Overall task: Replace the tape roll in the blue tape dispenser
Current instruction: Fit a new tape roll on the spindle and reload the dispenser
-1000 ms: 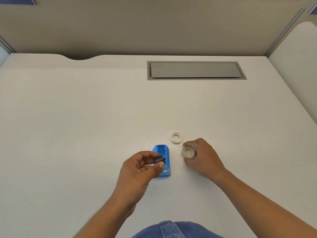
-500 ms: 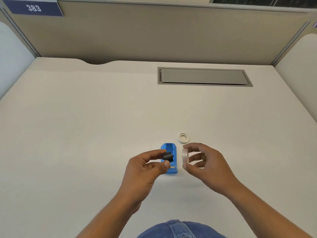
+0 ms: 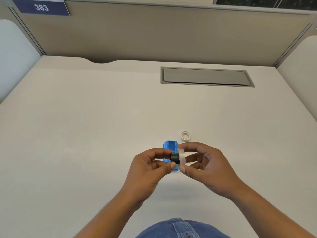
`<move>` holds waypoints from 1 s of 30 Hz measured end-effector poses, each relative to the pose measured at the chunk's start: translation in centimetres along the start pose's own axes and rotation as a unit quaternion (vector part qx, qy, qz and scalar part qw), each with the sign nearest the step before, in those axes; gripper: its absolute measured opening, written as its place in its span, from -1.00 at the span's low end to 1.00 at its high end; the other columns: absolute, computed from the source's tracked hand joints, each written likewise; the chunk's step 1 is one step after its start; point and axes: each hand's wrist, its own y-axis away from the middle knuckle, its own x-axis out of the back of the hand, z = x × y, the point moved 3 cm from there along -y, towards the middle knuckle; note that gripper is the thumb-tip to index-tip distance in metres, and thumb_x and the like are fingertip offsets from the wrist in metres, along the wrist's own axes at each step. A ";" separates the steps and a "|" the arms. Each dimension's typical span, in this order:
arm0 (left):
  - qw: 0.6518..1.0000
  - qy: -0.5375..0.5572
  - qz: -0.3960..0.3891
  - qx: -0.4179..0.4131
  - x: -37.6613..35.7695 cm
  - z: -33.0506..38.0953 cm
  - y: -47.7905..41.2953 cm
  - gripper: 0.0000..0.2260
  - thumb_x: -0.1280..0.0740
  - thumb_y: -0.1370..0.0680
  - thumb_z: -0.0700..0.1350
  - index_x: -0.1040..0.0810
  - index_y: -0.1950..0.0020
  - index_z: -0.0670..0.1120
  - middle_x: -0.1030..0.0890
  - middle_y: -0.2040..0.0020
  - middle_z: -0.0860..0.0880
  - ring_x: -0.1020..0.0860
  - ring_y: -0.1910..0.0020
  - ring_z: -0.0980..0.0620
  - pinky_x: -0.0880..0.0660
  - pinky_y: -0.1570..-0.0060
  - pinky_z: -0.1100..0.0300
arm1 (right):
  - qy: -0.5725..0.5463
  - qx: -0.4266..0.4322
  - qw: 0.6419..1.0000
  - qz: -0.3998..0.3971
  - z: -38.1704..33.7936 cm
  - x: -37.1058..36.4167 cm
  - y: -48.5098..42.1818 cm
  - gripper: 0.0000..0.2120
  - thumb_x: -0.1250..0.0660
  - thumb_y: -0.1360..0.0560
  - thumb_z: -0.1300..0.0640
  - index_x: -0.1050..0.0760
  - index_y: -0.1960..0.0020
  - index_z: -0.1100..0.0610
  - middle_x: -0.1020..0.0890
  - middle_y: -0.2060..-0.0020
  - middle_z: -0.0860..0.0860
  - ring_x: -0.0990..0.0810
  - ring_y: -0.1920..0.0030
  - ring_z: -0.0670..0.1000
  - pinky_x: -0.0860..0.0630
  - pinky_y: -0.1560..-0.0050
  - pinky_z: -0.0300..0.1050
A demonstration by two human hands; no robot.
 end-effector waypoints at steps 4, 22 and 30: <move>1.000 0.007 -0.003 -0.002 0.0 0.1 0.1 -0.76 -0.54 -0.42 -0.20 -0.69 -0.01 0.07 -0.76 0.13 -0.03 -0.71 0.09 -0.02 -0.56 -0.06 0.05 | 0.003 0.000 1.000 -0.011 0.0 0.0 0.1 -0.58 -0.55 -0.38 0.26 -0.61 -0.14 -0.08 -0.68 -0.07 -0.11 -0.70 0.03 0.03 -0.61 0.14 -0.19; 0.999 0.051 0.003 -0.004 -0.3 0.0 -0.6 -0.90 -0.43 -0.52 -0.21 -0.68 -0.02 -0.10 -0.75 0.10 -0.08 -0.72 0.11 -0.03 -0.61 0.17 0.26 | 0.010 0.002 1.000 0.004 0.0 -0.1 -0.5 -0.57 -0.58 -0.34 0.18 -0.62 -0.13 -0.14 -0.69 -0.05 -0.07 -0.71 0.05 0.05 -0.68 0.07 0.01; 0.999 -0.014 0.030 0.000 0.0 -0.5 -1.1 -0.94 -0.44 -0.52 -0.08 -0.72 0.09 0.02 -0.70 0.25 0.05 -0.57 0.37 0.17 -0.49 0.34 0.35 | 0.014 -0.010 1.000 0.006 0.1 -0.2 -0.8 -0.58 -0.59 -0.29 0.04 -0.61 -0.12 -0.14 -0.70 -0.03 -0.09 -0.70 0.04 0.03 -0.67 0.08 -0.04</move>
